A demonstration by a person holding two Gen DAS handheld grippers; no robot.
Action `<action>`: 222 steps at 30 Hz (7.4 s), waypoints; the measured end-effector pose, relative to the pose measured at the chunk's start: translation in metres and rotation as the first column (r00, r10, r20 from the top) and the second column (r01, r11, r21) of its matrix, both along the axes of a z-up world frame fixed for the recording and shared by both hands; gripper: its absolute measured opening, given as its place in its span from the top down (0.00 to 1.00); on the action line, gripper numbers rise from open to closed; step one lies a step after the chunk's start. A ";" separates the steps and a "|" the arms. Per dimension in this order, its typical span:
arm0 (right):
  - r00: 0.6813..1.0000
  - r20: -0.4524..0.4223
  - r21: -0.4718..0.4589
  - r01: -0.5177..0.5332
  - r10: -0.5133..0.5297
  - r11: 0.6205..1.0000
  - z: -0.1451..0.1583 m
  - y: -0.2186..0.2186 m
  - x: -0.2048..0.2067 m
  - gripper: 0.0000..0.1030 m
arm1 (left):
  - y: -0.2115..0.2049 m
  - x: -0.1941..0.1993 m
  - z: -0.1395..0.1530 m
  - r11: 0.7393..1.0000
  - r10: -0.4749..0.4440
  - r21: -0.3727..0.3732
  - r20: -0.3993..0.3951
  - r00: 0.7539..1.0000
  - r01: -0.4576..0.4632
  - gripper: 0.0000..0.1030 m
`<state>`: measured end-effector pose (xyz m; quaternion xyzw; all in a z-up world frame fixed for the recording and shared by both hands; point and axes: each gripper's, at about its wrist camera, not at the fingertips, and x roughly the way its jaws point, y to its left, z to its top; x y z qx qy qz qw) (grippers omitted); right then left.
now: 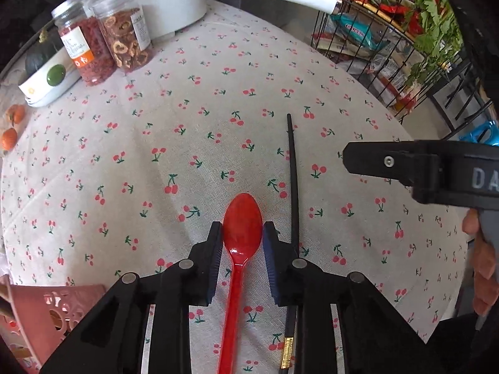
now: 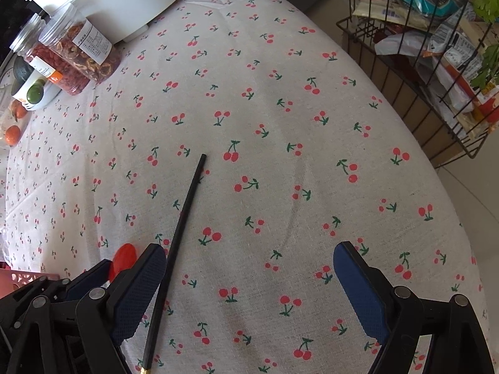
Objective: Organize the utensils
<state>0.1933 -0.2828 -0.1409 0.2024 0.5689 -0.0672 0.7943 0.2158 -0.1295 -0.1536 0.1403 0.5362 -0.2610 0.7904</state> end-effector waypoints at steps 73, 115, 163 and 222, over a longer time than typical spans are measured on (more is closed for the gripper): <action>0.695 0.619 -0.112 -0.381 0.365 0.918 0.186 0.137 -0.112 0.96 | 0.199 -0.051 0.145 0.757 0.559 -0.630 0.488 0.670 -0.172 0.74; 0.843 0.370 -0.058 -0.399 0.391 0.915 -0.023 0.168 0.145 0.56 | 0.304 -0.108 0.109 0.818 0.508 -0.368 0.100 0.856 -0.442 0.15; 0.844 0.330 -0.242 -0.356 0.422 0.903 0.056 0.148 -0.018 0.95 | 0.270 -0.111 0.120 0.816 0.485 -0.415 0.109 0.868 -0.403 0.15; 0.723 0.640 -0.382 0.005 0.261 0.924 0.167 0.165 -0.151 0.00 | 0.224 -0.162 0.156 0.868 0.491 -0.271 0.337 0.804 -0.416 0.03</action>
